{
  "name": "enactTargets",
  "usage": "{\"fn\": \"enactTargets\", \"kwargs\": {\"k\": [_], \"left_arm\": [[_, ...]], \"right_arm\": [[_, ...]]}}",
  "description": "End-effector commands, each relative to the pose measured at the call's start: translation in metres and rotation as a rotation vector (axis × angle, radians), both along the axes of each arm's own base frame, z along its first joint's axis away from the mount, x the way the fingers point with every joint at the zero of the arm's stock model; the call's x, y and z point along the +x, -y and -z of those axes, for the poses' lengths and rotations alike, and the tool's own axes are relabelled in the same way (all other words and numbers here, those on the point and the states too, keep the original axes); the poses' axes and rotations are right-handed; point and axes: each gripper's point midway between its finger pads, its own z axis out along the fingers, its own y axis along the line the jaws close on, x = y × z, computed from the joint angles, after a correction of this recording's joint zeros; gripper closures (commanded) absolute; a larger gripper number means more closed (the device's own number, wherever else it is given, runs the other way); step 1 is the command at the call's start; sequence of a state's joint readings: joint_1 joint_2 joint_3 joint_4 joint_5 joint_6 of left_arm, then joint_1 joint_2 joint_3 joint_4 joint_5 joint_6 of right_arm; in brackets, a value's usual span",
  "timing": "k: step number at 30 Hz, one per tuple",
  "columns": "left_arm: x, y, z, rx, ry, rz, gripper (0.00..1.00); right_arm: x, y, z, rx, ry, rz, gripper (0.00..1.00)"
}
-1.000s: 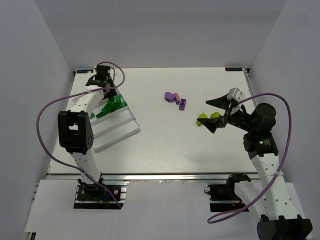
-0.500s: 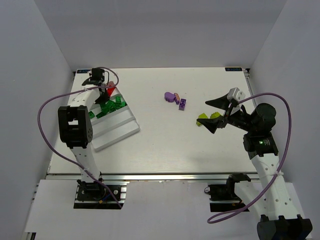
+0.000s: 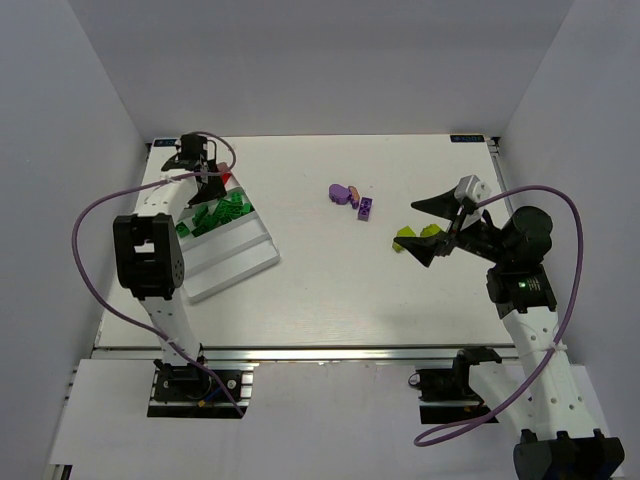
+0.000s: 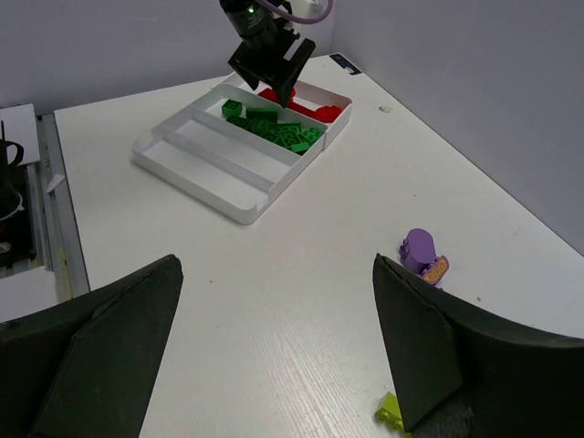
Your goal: Sort the legos into containers by color
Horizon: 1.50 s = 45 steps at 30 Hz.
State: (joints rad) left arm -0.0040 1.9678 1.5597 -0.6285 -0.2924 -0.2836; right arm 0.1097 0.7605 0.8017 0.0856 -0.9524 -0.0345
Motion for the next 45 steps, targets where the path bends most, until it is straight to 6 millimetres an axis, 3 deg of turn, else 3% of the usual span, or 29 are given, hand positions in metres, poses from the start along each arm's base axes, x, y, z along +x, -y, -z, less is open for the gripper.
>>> {"fn": "enactTargets", "kwargs": {"k": [1,3,4,6,7,8,9,10,11,12,18,20,22,24,25,29,34,35,37,39,40,41,45], "left_arm": [[0.006,0.015,-0.072,-0.091,0.195,0.026,0.16],[0.007,0.033,-0.09,-0.181,0.273,0.067,0.14],[0.002,0.041,-0.117,-0.217,0.347,0.094,0.04],[-0.004,0.063,-0.134,-0.328,0.441,0.155,0.02],[-0.015,0.069,-0.165,-0.36,0.533,0.173,0.02],[-0.022,0.075,-0.176,-0.426,0.588,0.155,0.02],[-0.029,0.079,-0.167,-0.458,0.633,0.157,0.02],[-0.045,0.086,-0.191,-0.502,0.718,0.183,0.02],[-0.048,0.092,-0.206,-0.56,0.808,0.195,0.02],[-0.058,0.097,-0.185,-0.59,0.8,0.204,0.02],[-0.085,0.129,-0.193,-0.749,0.875,0.357,0.02],[-0.089,0.134,-0.183,-0.774,0.862,0.377,0.02],[-0.089,0.136,-0.182,-0.775,0.849,0.391,0.02],[-0.091,0.136,-0.179,-0.76,0.826,0.399,0.02],[-0.092,0.136,-0.179,-0.759,0.826,0.401,0.02],[-0.099,0.139,-0.187,-0.777,0.852,0.425,0.02],[-0.101,0.145,-0.185,-0.787,0.831,0.447,0.02],[-0.1,0.146,-0.185,-0.791,0.827,0.449,0.02],[-0.101,0.149,-0.184,-0.799,0.819,0.458,0.02],[-0.101,0.149,-0.185,-0.799,0.82,0.46,0.02],[-0.101,0.149,-0.186,-0.799,0.822,0.46,0.02],[-0.101,0.149,-0.185,-0.797,0.821,0.459,0.02],[-0.102,0.151,-0.185,-0.805,0.818,0.467,0.02]], "right_arm": [[0.003,0.003,-0.006,-0.005,0.057,0.014,0.11],[0.007,0.004,-0.006,-0.017,0.07,0.025,0.11],[0.009,0.005,-0.004,-0.025,0.059,0.035,0.1],[0.018,0.008,-0.002,-0.048,0.056,0.06,0.1],[0.022,0.01,0.004,-0.06,0.023,0.074,0.1],[0.029,0.011,0.01,-0.073,-0.016,0.091,0.11],[0.038,0.015,0.015,-0.084,-0.036,0.125,0.11],[0.043,0.016,0.019,-0.113,-0.025,0.132,0.11],[0.05,0.018,0.04,-0.15,-0.107,0.136,0.11],[0.055,0.02,0.039,-0.177,-0.11,0.14,0.11],[0.095,0.047,0.085,-0.436,-0.156,0.227,0.24],[0.11,0.057,0.096,-0.505,-0.155,0.262,0.26],[0.121,0.072,0.109,-0.581,-0.186,0.326,0.24],[0.131,0.087,0.134,-0.666,-0.251,0.371,0.22],[0.132,0.092,0.146,-0.694,-0.277,0.383,0.11],[0.143,0.12,0.186,-0.813,-0.324,0.423,0.11],[0.154,0.155,0.196,-0.911,-0.205,0.302,0.16],[0.152,0.157,0.204,-0.928,-0.222,0.267,0.16],[0.156,0.16,0.202,-0.956,-0.209,0.214,0.18],[0.149,0.158,0.22,-0.976,-0.278,0.125,0.19],[0.157,0.158,0.213,-0.977,-0.272,0.119,0.21],[0.158,0.157,0.225,-0.973,-0.317,0.09,0.22],[0.163,0.154,0.238,-0.972,-0.378,0.051,0.22]]}}
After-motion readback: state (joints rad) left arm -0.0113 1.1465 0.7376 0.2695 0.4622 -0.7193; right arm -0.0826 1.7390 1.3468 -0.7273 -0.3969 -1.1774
